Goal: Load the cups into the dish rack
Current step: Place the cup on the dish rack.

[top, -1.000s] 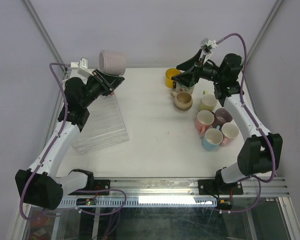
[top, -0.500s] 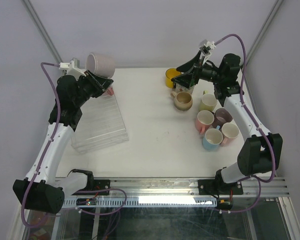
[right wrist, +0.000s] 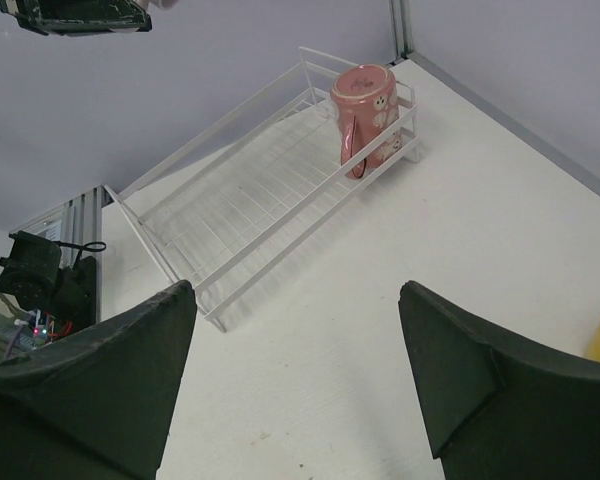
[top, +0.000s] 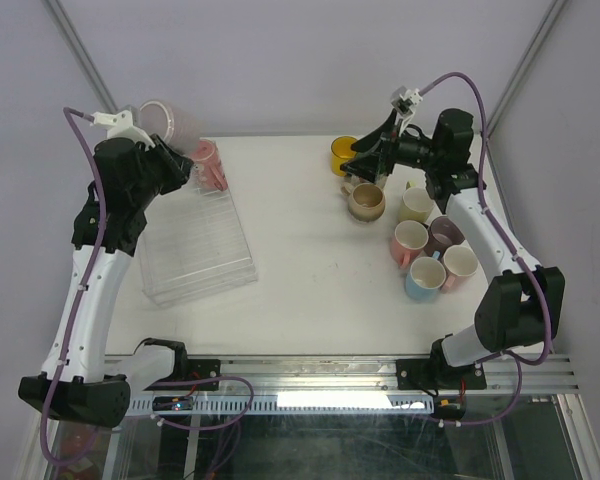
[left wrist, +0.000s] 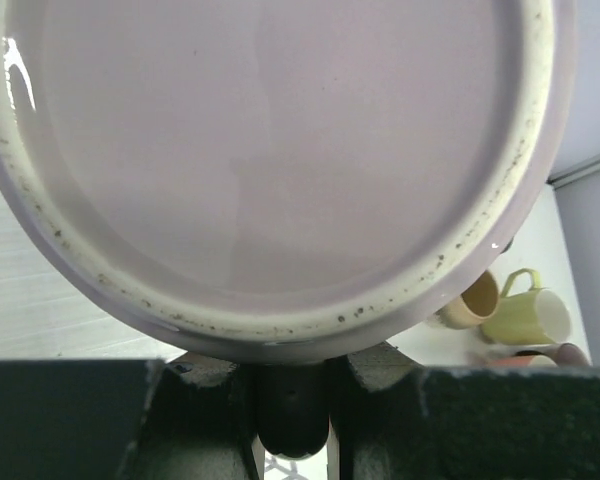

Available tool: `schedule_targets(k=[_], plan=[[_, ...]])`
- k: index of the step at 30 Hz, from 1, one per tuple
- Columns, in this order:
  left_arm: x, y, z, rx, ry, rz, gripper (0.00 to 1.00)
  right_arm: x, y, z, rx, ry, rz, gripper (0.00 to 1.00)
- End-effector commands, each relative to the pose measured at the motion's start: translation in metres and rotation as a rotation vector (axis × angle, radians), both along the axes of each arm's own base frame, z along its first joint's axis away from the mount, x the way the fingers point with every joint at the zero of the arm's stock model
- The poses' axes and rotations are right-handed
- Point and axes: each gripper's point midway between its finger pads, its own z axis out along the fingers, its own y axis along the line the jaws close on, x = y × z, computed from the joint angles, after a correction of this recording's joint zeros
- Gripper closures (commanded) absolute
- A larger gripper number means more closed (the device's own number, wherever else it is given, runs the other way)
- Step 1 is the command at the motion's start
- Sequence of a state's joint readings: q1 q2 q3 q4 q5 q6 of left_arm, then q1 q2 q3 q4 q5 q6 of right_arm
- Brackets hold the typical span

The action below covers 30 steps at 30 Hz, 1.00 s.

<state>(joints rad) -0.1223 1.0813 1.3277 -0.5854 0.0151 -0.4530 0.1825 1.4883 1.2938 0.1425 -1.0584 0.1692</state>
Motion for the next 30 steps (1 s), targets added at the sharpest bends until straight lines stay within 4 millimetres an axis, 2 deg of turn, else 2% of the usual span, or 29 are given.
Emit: schedule_targets(k=[1, 15, 20, 26, 30], plan=[[0.006, 0.022, 0.040, 0.072, -0.121, 0.079, 1.00, 0.000, 0.002, 0.020, -0.028, -0.122, -0.011, 0.15], [0.027, 0.046, 0.004, 0.076, -0.012, 0.145, 1.00, -0.001, 0.002, -0.002, -0.113, -0.091, -0.031, 0.15], [0.040, 0.058, -0.020, 0.066, 0.057, 0.169, 1.00, -0.003, 0.000, -0.010, -0.128, -0.081, -0.034, 0.15], [0.050, 0.082, -0.060, 0.034, 0.157, 0.226, 1.00, -0.005, 0.001, -0.019, -0.133, -0.054, -0.032, 0.15], [0.061, 0.095, -0.075, 0.044, 0.184, 0.246, 1.00, -0.006, 0.000, -0.026, -0.141, -0.045, -0.039, 0.15]])
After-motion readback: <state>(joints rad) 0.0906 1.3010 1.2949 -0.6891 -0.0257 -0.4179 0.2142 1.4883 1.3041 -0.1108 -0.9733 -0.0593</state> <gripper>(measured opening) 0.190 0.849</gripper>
